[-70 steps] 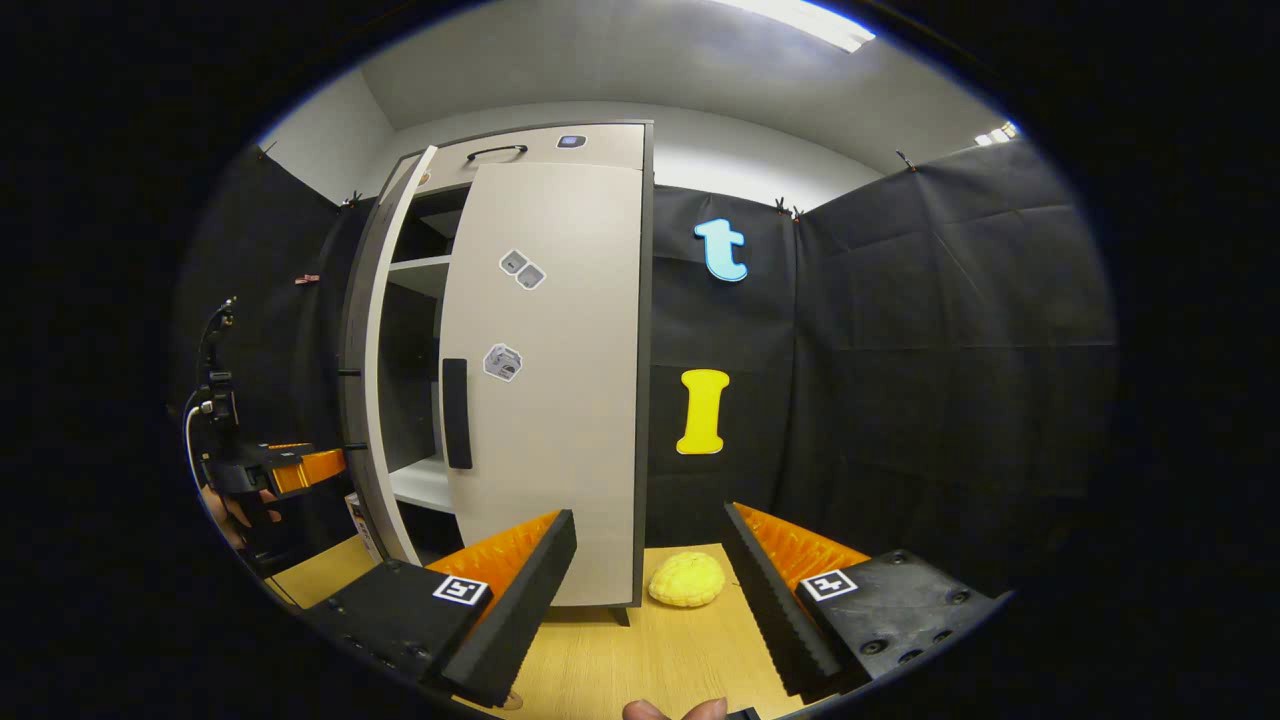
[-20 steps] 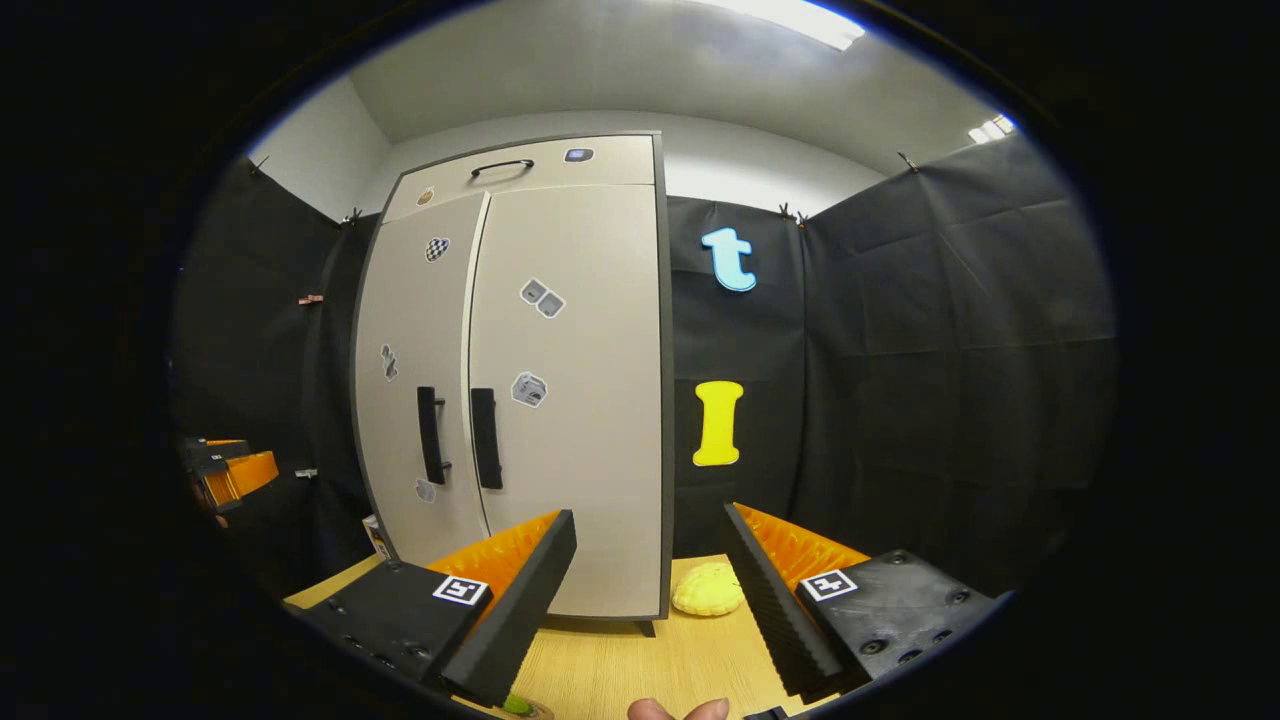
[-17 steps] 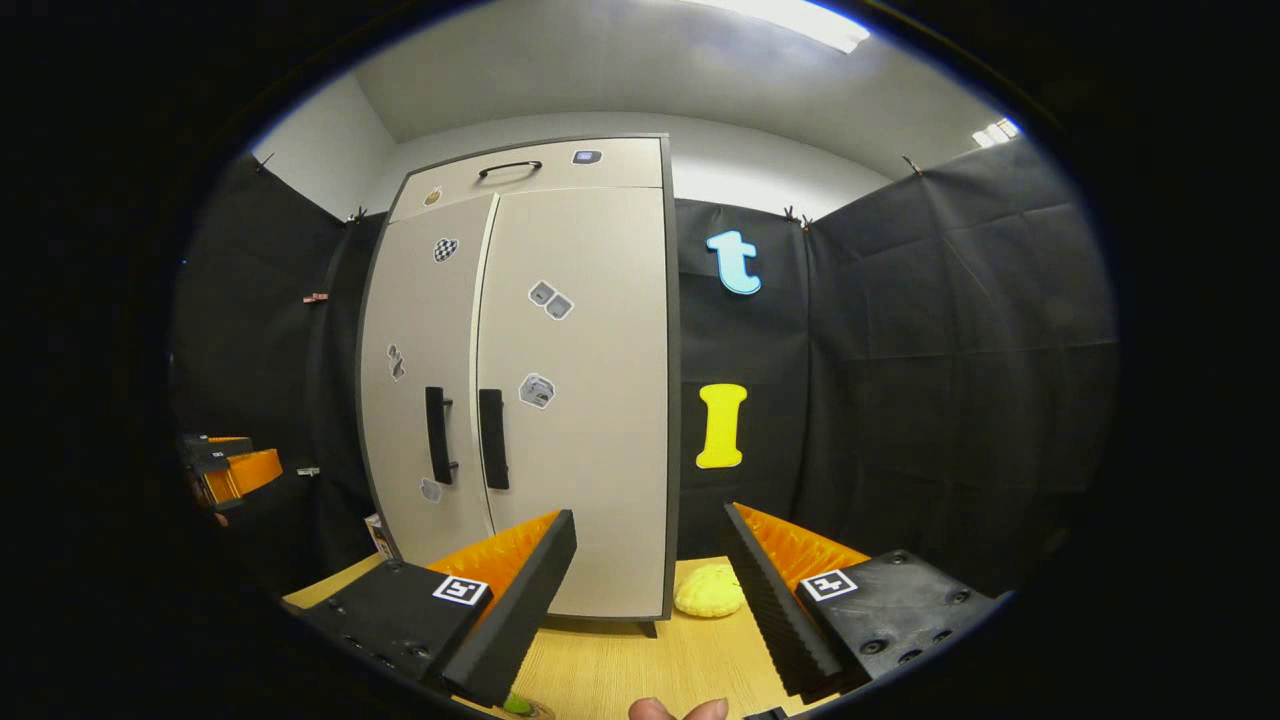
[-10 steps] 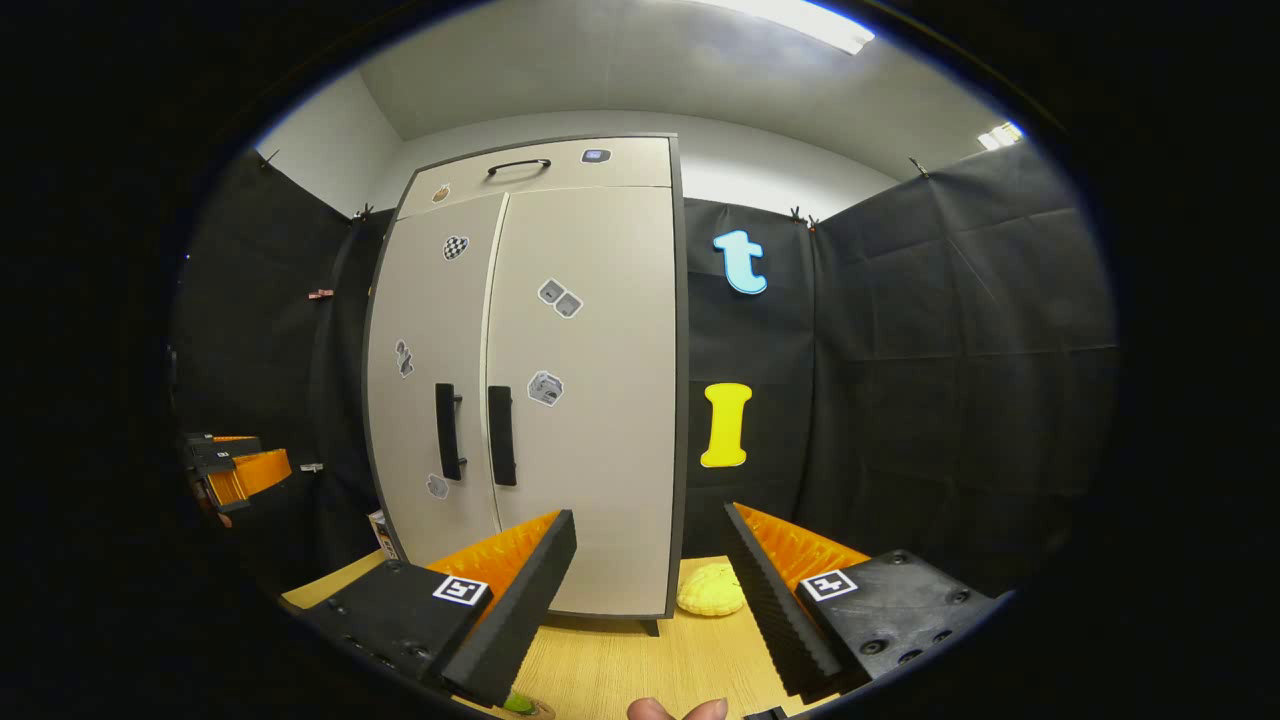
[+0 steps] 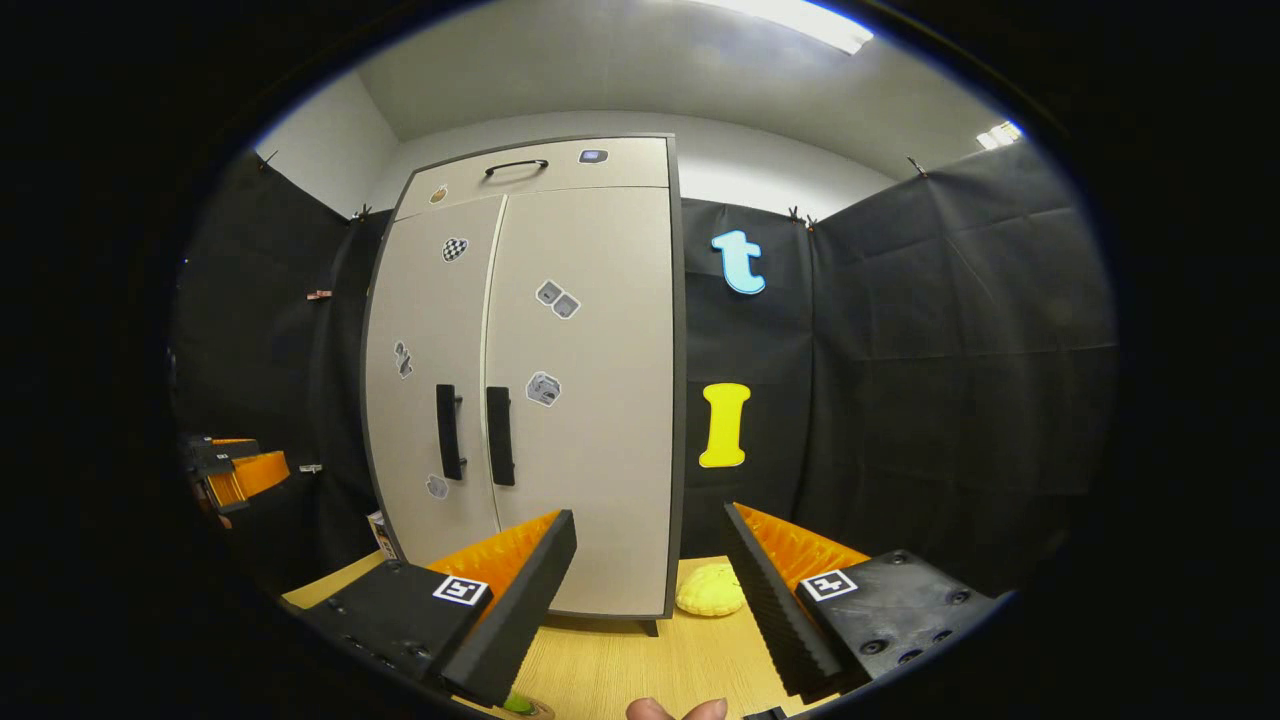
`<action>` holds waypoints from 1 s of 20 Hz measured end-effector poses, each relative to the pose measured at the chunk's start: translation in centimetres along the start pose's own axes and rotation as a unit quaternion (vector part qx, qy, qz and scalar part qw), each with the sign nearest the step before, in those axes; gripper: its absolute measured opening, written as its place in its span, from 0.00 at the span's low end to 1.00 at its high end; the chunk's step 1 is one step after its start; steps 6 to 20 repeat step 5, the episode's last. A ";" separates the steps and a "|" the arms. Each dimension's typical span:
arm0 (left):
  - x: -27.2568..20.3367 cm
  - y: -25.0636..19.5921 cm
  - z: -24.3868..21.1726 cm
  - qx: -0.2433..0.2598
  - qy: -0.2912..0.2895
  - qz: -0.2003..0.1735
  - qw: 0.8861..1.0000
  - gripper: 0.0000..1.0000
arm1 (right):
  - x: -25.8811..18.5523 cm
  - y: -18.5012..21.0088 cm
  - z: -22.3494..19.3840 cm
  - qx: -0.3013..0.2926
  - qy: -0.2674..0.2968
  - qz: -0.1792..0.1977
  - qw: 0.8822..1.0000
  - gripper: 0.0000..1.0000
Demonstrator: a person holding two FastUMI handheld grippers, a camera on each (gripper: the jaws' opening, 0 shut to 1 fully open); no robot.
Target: Grasp the bottle in the cabinet with the left hand and place it on the coaster, then close the right door with the right hand and the left door with the left hand.
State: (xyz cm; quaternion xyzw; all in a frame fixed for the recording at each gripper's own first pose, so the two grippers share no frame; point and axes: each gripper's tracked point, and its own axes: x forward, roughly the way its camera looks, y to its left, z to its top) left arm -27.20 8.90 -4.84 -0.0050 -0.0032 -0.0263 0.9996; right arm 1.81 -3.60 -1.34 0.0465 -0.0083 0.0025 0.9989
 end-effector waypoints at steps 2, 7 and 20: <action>0.0 0.0 -0.1 -0.001 0.000 -0.001 1.000 0.95 | 0.0 0.1 0.0 -0.003 0.000 0.000 1.000 0.97; 0.0 0.3 -0.2 -0.001 0.002 0.000 1.000 0.95 | 0.1 0.2 0.0 -0.005 0.000 -0.001 1.000 0.97; 0.0 0.3 -0.2 -0.001 0.002 0.000 1.000 0.95 | 0.1 0.2 0.0 -0.005 0.000 -0.001 1.000 0.97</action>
